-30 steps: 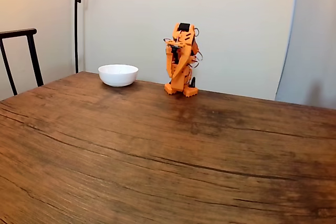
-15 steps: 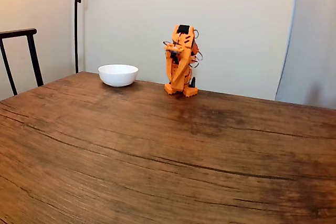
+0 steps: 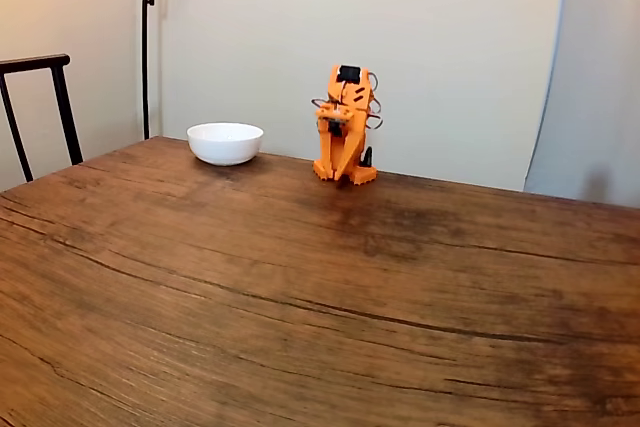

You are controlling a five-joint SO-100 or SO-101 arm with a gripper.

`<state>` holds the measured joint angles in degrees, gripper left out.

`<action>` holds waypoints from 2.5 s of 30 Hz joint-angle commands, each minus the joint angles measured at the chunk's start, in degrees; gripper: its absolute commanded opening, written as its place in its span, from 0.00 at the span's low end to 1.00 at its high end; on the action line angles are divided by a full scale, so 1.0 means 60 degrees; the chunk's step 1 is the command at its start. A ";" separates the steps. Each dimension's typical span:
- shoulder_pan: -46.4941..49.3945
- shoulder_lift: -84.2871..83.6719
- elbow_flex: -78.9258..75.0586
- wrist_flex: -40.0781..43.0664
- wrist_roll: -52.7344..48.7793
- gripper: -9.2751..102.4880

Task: Grasp the cube and drop it in the bowl

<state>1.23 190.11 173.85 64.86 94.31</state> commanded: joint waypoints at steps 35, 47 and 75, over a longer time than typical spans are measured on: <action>0.0088 0.0029 0.0732 0.2153 -0.0029 0.08; 0.0088 0.0029 0.0732 0.2153 0.0000 0.08; 0.0088 0.0029 0.0732 0.2153 0.0000 0.08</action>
<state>1.41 190.90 178.33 74.09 94.31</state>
